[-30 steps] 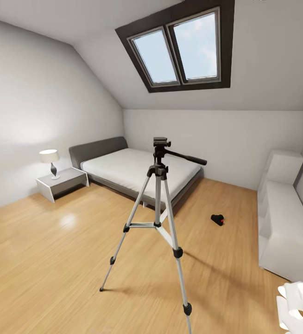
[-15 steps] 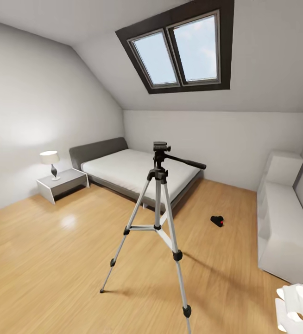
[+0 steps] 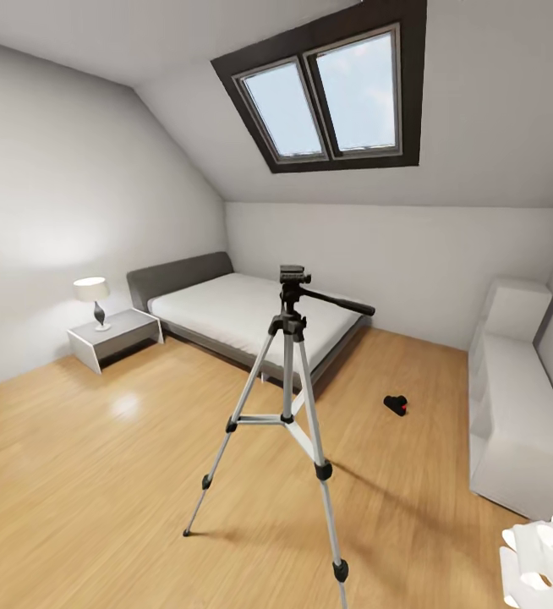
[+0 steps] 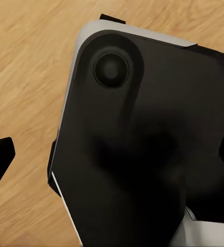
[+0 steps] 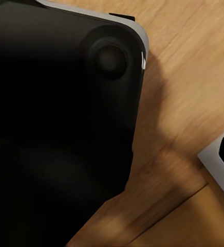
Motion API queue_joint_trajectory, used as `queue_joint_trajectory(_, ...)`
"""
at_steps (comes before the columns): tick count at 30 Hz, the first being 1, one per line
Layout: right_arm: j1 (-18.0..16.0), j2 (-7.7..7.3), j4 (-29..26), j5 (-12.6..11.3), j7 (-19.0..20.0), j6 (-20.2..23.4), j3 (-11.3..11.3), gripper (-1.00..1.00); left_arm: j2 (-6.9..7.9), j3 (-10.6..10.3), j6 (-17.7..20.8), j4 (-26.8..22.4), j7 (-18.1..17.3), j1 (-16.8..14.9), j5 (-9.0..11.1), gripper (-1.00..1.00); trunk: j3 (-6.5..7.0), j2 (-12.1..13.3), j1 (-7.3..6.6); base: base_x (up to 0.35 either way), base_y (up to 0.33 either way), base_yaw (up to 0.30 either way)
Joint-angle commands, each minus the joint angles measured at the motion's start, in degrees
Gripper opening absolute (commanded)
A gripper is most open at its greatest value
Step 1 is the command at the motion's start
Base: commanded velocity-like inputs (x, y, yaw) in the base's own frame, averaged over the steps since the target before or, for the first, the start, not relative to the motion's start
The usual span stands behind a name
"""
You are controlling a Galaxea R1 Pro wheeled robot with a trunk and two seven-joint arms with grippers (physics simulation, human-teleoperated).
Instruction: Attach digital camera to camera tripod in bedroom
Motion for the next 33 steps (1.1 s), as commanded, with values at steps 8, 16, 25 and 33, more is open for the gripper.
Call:
queue_joint_trajectory(8, 0.0, -0.04, 0.0, 0.0, 0.0, -0.2, 0.3, 1.00, 0.04, 0.0, 0.0, -0.1, 0.0, 0.0, 0.6, 1.00, 1.21, 2.8, -1.54, 0.000, 0.000, 0.000)
queue_joint_trajectory(16, 0.0, 0.00, 0.0, 0.1, 0.0, -0.2, 0.3, 1.00, 0.05, 0.0, 0.0, -0.1, 0.0, 0.0, 0.6, 1.00, 1.21, 2.8, -1.54, 0.000, 0.000, 0.000)
queue_joint_trajectory(25, 0.0, 0.00, 0.0, 0.3, 0.0, -0.2, 0.5, 1.00, 0.03, 0.0, 0.0, -0.1, 0.0, 0.0, 0.6, 1.00, 1.21, 2.8, -1.54, 0.000, 0.000, 0.000)
queue_joint_trajectory(33, 0.0, 0.15, -0.1, 0.4, 0.0, -0.2, 0.7, 1.00, 0.05, 0.0, 0.0, -0.1, 0.0, 0.0, 0.6, 1.00, 1.21, 2.8, -1.54, 0.000, 0.000, 0.000)
